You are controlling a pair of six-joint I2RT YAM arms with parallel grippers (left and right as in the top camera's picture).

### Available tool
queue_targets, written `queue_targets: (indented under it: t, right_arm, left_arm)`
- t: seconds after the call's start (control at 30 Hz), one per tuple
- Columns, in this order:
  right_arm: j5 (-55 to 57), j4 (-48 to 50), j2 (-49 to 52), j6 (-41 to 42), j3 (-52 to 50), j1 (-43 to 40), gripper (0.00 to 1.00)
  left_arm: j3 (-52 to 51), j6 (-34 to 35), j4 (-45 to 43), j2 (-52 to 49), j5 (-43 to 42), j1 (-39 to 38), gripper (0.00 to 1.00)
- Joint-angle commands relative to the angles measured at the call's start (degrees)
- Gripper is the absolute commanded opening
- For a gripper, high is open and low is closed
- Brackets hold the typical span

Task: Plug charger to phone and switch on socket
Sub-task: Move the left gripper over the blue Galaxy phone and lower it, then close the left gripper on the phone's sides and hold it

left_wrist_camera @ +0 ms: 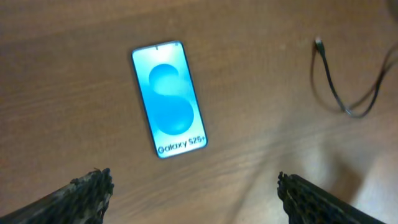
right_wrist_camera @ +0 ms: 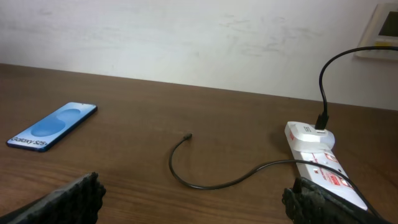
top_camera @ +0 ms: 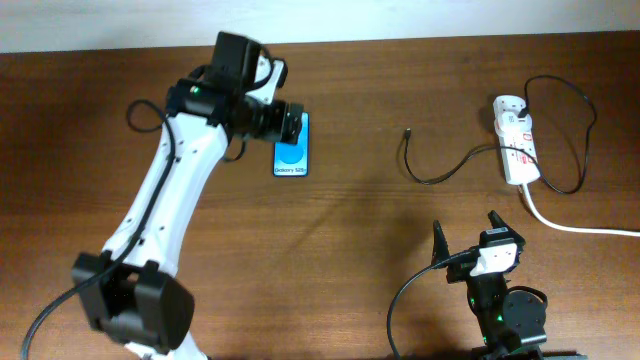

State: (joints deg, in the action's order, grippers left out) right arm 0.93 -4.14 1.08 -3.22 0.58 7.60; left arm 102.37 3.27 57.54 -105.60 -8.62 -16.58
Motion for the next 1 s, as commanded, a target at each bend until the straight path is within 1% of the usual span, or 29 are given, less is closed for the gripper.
queue_targets:
  t: [0.0,0.1,0.23,0.43,0.53,0.67,0.8,0.97]
  right_arm:
    - [-0.22,-0.42,0.0,0.44,-0.26,0.28,0.98]
    - [-0.22,-0.44,0.0,0.44,-0.26,0.28,0.99]
    - [-0.22,-0.42,0.0,0.44,-0.26,0.28,0.98]
    - [-0.22,-0.42,0.0,0.44,-0.26,0.28,0.98]
    - [-0.22,-0.42,0.0,0.44,-0.26,0.28,0.98]
    - [-0.22,-0.44,0.0,0.44,-0.26,0.28,0.98]
    - [-0.22,-0.44,0.0,0.44,-0.26,0.26,0.98]
    - [-0.22,-0.44,0.0,0.44,-0.26,0.26,0.98]
  left_arm:
    - [8.59,7.67,2.49,-7.21,4.11,-0.81,0.95]
    - [14.03,9.14,4.85,-13.09,4.04,-1.29,0.95]
    - [18.18,10.49,6.86,-19.34,7.93,-2.93,0.94]
    - [18.32,11.52,6.14,-25.09,8.68,-3.93,0.95]
    - [18.32,11.91,4.22,-27.96,8.61,-3.96,0.95]
    - [18.34,11.93,2.93,-30.16,8.46,-4.04,0.96]
    - [18.84,11.91,2.95,-31.52,8.52,-3.89,0.99]
    - [19.82,11.91,3.02,-34.38,8.72,-3.89,1.0]
